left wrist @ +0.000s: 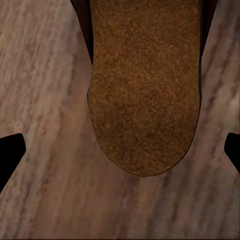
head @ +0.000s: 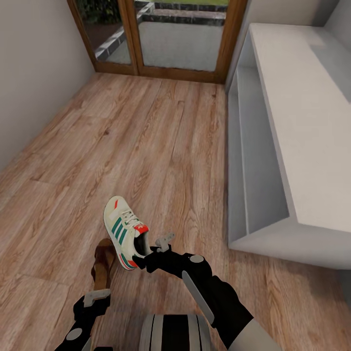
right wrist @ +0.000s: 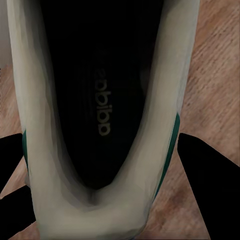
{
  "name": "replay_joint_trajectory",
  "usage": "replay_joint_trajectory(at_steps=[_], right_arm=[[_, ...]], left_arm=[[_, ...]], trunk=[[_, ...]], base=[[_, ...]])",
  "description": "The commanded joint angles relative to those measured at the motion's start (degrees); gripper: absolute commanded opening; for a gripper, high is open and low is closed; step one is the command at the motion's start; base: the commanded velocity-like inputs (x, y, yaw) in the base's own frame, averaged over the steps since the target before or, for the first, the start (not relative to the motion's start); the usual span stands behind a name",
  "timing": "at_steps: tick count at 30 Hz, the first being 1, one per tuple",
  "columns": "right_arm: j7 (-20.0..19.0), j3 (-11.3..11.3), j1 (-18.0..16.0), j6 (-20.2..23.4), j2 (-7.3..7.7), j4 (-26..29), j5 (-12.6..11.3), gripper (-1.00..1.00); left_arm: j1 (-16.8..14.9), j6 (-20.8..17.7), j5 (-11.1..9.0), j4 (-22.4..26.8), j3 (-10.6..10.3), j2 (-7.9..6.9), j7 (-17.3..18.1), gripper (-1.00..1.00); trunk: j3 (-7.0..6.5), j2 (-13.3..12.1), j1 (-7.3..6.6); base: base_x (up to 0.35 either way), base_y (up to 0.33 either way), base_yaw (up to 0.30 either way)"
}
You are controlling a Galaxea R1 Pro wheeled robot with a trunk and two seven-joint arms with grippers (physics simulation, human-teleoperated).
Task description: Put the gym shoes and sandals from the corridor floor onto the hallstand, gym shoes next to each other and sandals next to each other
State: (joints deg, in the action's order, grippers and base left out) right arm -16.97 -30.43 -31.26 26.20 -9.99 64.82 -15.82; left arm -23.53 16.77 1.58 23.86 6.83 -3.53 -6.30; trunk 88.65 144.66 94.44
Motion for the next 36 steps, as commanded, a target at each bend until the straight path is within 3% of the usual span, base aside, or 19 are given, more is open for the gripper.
replay_joint_trajectory(at_steps=[1, 5, 9, 36], right_arm=[[0.0, 0.0, 0.0, 0.3, -0.01, 0.0, -0.4, -1.0], [0.0, 0.0, 0.0, 0.3, -0.01, 0.0, -0.4, -1.0], [0.0, 0.0, 0.0, 0.3, -0.01, 0.0, -0.4, -1.0], [0.0, 0.0, 0.0, 0.3, -0.01, 0.0, -0.4, -1.0]], left_arm=[[0.0, 0.2, 0.2, 0.0, 0.1, 0.01, -0.1, 1.0], [0.0, 0.2, 0.2, 0.0, 0.1, 0.08, -0.1, 1.0], [0.0, 0.2, 0.2, 0.0, 0.0, 0.1, -0.1, 1.0], [0.0, 0.6, 0.1, -0.1, -0.3, 0.1, 0.0, 1.0]], trunk=[[0.08, 0.0, -0.01], [0.16, 0.0, -0.01], [1.05, 0.1, 0.09], [1.05, 0.1, 0.09]], base=[[0.0, 0.0, 0.0], [0.0, 0.0, 0.0], [0.0, 0.0, 0.0], [0.021, 0.0, 0.0]])
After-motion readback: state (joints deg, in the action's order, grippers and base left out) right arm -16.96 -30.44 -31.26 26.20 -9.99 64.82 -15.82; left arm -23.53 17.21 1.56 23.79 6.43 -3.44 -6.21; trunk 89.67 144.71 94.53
